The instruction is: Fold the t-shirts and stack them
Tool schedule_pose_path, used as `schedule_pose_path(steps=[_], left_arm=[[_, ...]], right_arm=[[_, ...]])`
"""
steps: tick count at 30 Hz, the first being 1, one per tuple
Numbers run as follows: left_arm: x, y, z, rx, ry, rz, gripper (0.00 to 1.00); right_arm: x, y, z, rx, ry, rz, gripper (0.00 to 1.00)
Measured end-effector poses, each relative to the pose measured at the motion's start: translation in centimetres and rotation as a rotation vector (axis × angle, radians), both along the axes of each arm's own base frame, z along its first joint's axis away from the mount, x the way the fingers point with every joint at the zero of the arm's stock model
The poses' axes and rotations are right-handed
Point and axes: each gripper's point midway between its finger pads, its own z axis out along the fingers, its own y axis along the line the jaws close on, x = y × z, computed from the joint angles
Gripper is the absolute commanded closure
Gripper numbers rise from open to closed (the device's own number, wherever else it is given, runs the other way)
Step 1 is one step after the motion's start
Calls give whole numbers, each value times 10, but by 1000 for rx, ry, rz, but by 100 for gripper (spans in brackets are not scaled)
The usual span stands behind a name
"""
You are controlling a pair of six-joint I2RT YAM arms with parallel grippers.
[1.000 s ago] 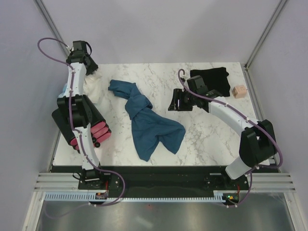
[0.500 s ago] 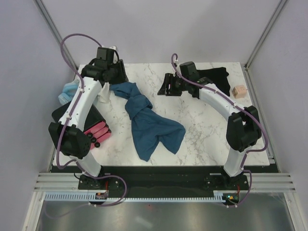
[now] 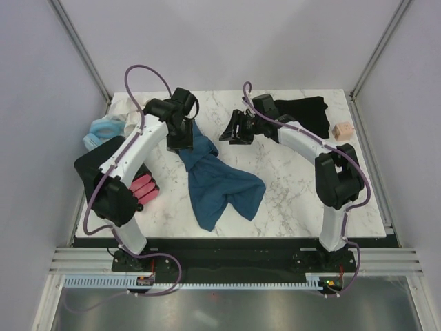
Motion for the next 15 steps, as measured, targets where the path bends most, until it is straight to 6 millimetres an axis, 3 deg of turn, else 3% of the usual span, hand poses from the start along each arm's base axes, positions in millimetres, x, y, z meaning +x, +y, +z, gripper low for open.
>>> schedule_pose_path(steps=[5, 11, 15], left_arm=[[-4, 4, -15, 195, 25, 70, 55], [-28, -2, -29, 287, 41, 88, 55], [-50, 5, -14, 224, 29, 95, 55]], right_arm=[[3, 6, -4, 39, 46, -24, 41], [8, 18, -7, 93, 87, -27, 39], [15, 35, -12, 114, 105, 9, 43]])
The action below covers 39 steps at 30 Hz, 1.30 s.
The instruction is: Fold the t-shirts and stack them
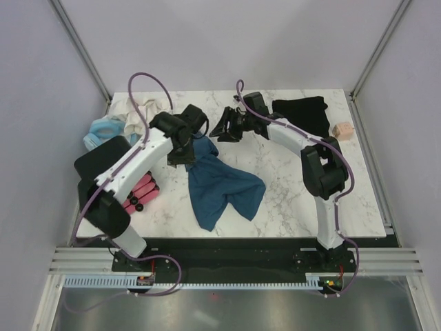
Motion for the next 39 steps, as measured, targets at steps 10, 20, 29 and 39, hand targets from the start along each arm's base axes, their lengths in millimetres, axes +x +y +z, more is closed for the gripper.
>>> schedule_pose_path(steps=[10, 20, 29, 39], left_arm=[[-61, 10, 73, -375, -282, -2, 55], [-69, 5, 36, -375, -196, 2, 55], [-67, -5, 32, -415, -182, -15, 56], [-72, -6, 21, -414, -150, -18, 56]], right_arm=[[8, 78, 8, -30, -115, 163, 40], [-41, 22, -61, -307, -2, 217, 34], [-46, -14, -48, -393, -55, 193, 31], [-34, 0, -65, -379, -65, 198, 32]])
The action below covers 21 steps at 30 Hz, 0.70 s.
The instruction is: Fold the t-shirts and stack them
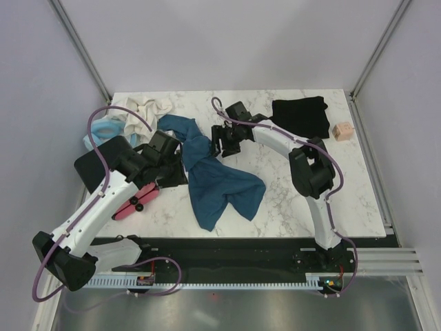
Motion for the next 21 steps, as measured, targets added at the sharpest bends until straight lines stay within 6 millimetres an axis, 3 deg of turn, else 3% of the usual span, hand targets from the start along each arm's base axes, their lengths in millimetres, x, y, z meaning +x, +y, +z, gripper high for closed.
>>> schedule_pose_path(steps=[2, 5, 6, 8, 13, 16, 18, 21], left_arm=[[-1, -1, 0, -4, 3, -3, 56], [-2, 0, -3, -2, 10, -4, 56], [-3, 0, -4, -1, 13, -4, 56], [-4, 0, -6, 0, 19, -4, 56], [-7, 2, -12, 5, 33, 0, 56], [-8, 2, -16, 7, 41, 5, 56], [-10, 4, -21, 10, 52, 10, 56], [-13, 5, -29, 14, 73, 27, 56]], right_arm=[[7, 9, -8, 8, -3, 2, 32], [14, 20, -18, 17, -4, 4, 43], [17, 25, -20, 21, -8, 5, 67], [21, 35, -22, 29, -19, 13, 98], [23, 50, -19, 40, -59, 20, 100], [22, 47, -7, 28, -98, 12, 100], [21, 41, 14, 26, -137, 3, 100], [24, 34, 70, 63, -238, -18, 100]])
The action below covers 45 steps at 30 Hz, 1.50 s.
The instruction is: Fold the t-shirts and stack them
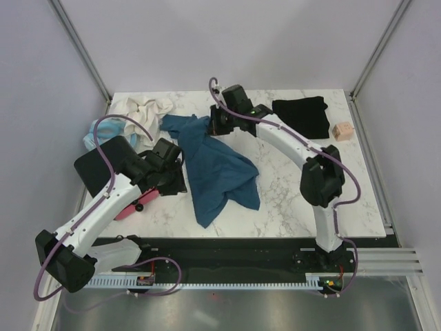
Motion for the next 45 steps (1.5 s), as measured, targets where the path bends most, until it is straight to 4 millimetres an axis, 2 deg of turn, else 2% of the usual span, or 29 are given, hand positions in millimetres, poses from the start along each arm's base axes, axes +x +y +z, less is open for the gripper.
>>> schedule_pose_path(steps=[5, 8, 11, 14, 16, 19, 21, 24, 26, 27, 28, 30, 31, 33, 35, 37, 40, 43, 45], left_arm=[[-2, 1, -8, 0, 18, 19, 56], [0, -1, -7, -8, 11, 29, 56], [2, -1, -6, -11, 1, 37, 56], [4, 2, -4, -5, -17, 51, 56], [5, 4, -1, -4, -32, 56, 55], [7, 7, 4, 1, -62, 68, 56], [9, 9, 7, 5, -76, 74, 55], [12, 10, 8, 9, -84, 84, 55], [13, 11, 8, 12, -82, 89, 55], [15, 11, 8, 14, -81, 91, 55], [16, 11, 8, 16, -80, 93, 55], [21, 9, 10, 19, -78, 97, 55], [25, 8, 11, 19, -78, 100, 55], [30, 5, 13, 22, -81, 102, 55], [38, 3, 16, 21, -91, 103, 56], [44, 1, 17, 22, -96, 101, 56], [51, -1, 15, 31, -90, 99, 55], [57, -4, 13, 37, -85, 90, 56], [62, -8, 11, 35, -79, 82, 56]], right_arm=[[2, -12, 133, 132, -218, -24, 100], [1, -21, 206, 209, -341, -36, 100], [-6, -32, 249, 249, -407, -50, 100], [-18, -51, 263, 226, -411, -85, 100], [-28, -65, 260, 193, -393, -116, 100], [-51, -91, 241, 134, -340, -165, 100], [-77, -110, 215, 103, -283, -186, 100], [-117, -130, 169, 56, -164, -204, 92], [-144, -136, 126, 20, -63, -203, 71], [-155, -140, 108, -4, -13, -207, 64], [-166, -143, 86, -40, 45, -212, 42], [-184, -154, 53, -116, 143, -233, 42], [-188, -160, 45, -151, 168, -253, 41], [-190, -171, 43, -189, 171, -294, 32], [-188, -187, 51, -224, 131, -349, 29], [-181, -198, 69, -228, 64, -392, 31], [-160, -215, 97, -227, -54, -447, 33], [-140, -226, 90, -279, -73, -461, 31], [-124, -225, 68, -331, -56, -442, 32]])
